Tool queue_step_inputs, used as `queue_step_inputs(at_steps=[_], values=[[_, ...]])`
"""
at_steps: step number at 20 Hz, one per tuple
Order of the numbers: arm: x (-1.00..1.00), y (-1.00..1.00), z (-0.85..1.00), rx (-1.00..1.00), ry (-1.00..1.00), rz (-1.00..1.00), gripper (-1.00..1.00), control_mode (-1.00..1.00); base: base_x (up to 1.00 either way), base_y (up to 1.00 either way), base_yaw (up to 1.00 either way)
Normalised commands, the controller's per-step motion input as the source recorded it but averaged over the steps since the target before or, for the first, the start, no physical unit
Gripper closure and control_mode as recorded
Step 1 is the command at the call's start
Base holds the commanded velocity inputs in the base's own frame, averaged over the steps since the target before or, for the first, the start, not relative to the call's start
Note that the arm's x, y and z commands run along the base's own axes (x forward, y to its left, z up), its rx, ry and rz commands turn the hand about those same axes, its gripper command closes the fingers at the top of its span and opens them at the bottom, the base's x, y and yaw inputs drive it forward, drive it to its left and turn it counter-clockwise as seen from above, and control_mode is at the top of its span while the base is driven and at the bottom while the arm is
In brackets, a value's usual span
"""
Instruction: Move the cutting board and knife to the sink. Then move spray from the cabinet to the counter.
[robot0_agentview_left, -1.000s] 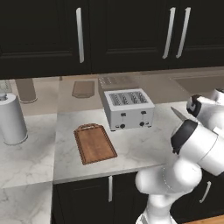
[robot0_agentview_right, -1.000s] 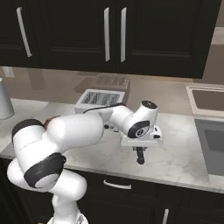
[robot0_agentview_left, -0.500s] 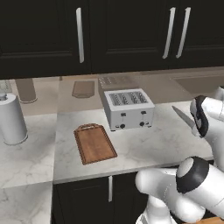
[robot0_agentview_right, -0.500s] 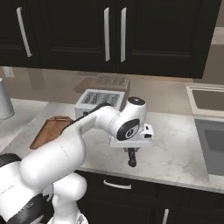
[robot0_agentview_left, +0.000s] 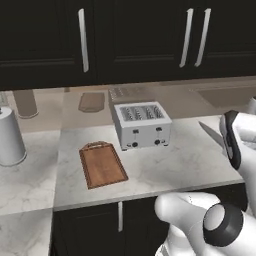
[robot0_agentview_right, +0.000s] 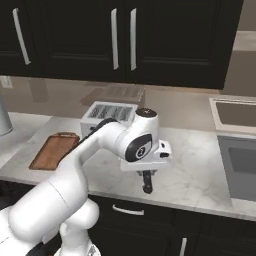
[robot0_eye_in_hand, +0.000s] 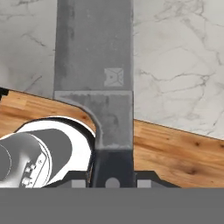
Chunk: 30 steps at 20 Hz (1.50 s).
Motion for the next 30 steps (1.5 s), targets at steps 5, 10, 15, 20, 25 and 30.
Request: queue_step_inputs(at_steps=[5, 10, 15, 20, 25, 30], values=[[0.00, 0.00, 0.00, 0.00, 0.00, 0.00, 1.00, 1.00, -0.24, -1.00, 0.00], [0.00, 0.00, 0.00, 0.00, 0.00, 0.00, 1.00, 1.00, -0.11, -1.00, 0.00], [0.00, 0.00, 0.00, 0.00, 0.00, 0.00, 1.00, 1.00, -0.07, -1.00, 0.02], [0.00, 0.00, 0.00, 0.00, 0.00, 0.00, 1.00, 1.00, 0.00, -0.93, 0.10], [0.00, 0.00, 0.00, 0.00, 0.00, 0.00, 1.00, 1.00, -0.01, -0.67, 0.34], [0.00, 0.00, 0.00, 0.00, 0.00, 0.00, 1.00, 1.00, 0.01, -0.61, 0.28]])
